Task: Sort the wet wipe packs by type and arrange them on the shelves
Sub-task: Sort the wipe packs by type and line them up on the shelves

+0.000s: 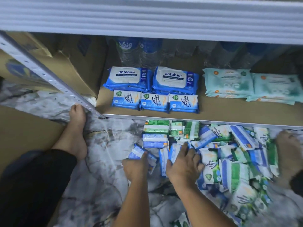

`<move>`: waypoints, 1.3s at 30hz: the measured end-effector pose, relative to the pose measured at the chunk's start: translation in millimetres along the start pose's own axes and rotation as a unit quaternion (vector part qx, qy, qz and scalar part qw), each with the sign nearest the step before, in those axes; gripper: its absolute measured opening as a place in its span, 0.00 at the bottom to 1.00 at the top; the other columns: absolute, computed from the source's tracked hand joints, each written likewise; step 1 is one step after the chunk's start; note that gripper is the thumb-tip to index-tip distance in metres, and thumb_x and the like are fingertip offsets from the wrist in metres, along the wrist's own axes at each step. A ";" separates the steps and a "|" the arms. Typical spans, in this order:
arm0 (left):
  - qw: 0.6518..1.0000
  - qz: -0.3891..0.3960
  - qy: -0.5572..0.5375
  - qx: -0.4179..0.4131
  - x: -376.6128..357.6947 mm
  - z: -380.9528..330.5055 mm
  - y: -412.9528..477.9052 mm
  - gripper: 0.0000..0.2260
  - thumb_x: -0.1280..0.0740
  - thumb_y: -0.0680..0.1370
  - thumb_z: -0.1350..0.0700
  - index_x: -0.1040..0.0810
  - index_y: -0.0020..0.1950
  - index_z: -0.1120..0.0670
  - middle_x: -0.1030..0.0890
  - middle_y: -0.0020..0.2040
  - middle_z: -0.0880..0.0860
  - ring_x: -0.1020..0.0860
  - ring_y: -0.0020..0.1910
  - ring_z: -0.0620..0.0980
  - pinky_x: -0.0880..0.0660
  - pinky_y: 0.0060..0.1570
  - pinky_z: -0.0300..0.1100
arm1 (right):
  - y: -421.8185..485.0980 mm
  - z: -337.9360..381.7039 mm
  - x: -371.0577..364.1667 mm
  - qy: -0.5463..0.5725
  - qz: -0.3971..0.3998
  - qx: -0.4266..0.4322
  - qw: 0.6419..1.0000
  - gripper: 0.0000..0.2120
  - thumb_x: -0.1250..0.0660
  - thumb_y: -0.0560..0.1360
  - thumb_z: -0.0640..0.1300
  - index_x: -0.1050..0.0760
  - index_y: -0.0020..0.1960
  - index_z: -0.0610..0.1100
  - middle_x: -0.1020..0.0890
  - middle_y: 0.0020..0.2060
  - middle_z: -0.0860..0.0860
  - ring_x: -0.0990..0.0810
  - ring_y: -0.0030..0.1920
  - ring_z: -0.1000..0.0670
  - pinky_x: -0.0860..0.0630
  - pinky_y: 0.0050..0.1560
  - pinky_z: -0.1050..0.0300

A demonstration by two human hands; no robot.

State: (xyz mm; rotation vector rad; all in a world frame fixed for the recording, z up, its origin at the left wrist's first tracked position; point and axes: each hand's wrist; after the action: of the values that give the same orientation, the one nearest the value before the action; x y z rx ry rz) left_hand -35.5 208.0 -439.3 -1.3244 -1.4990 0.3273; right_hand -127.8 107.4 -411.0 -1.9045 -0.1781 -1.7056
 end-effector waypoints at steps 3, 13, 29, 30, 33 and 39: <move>1.000 0.007 -0.024 0.008 0.7 -1.4 1.9 0.27 0.20 0.63 0.42 0.22 0.53 0.58 0.17 0.44 0.56 0.18 0.40 0.56 0.18 0.45 0.50 | 8.9 -5.8 9.8 0.018 0.049 0.015 0.999 0.45 0.32 0.71 0.59 0.47 0.80 0.45 0.33 0.70 0.45 0.35 0.69 0.43 0.37 0.61 0.47; 0.965 0.221 -0.022 -0.136 63.1 -8.4 -70.1 0.03 0.28 0.74 0.63 0.21 0.44 0.58 0.18 0.36 0.60 0.20 0.31 0.55 0.28 0.31 0.41 | -22.0 -53.7 68.2 0.496 0.213 0.008 0.842 0.38 0.22 0.68 0.36 0.30 0.74 0.53 0.17 0.57 0.53 0.17 0.53 0.51 0.20 0.54 0.49; 0.872 0.402 0.028 -0.278 128.4 -9.1 -211.2 0.24 0.33 0.76 0.66 0.32 0.69 0.49 0.20 0.59 0.61 0.20 0.57 0.62 0.22 0.56 0.59 | -90.9 -145.3 175.6 0.667 0.240 -0.054 0.703 0.12 0.34 0.79 0.32 0.23 0.56 0.47 0.16 0.52 0.42 0.17 0.54 0.37 0.24 0.61 0.31; 0.875 0.384 0.056 -0.289 130.1 -4.1 -211.4 0.23 0.27 0.75 0.61 0.30 0.67 0.50 0.20 0.58 0.60 0.19 0.56 0.60 0.22 0.58 0.60 | -93.3 -147.2 171.7 0.658 0.220 -0.052 0.718 0.14 0.33 0.79 0.33 0.24 0.61 0.47 0.16 0.53 0.43 0.17 0.53 0.39 0.23 0.60 0.32; 0.879 0.316 0.140 -0.329 130.8 10.0 -210.6 0.27 0.19 0.68 0.46 0.28 0.59 0.54 0.20 0.51 0.56 0.20 0.47 0.53 0.19 0.51 0.55 | -96.8 -151.4 154.0 0.632 0.192 -0.052 0.749 0.33 0.30 0.78 0.36 0.36 0.77 0.57 0.19 0.62 0.46 0.17 0.56 0.43 0.23 0.61 0.36; 0.864 0.283 0.198 -0.366 130.0 19.8 -216.4 0.35 0.24 0.74 0.45 0.36 0.75 0.50 0.21 0.63 0.53 0.20 0.50 0.50 0.21 0.45 0.41 | -98.8 -144.5 149.2 0.620 0.180 -0.020 0.764 0.36 0.30 0.79 0.41 0.42 0.76 0.68 0.23 0.68 0.48 0.21 0.63 0.45 0.27 0.67 0.38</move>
State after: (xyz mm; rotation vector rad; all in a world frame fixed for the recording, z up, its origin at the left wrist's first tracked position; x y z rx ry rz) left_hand -148.1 250.4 -216.5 -2.2841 -0.8625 -0.1856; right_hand -272.5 78.1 -234.6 -0.4295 0.6891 -2.2647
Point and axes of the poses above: each hand's wrist, its own y-axis towards the middle knuckle, its own x-axis out of the back of the hand, z = x × y
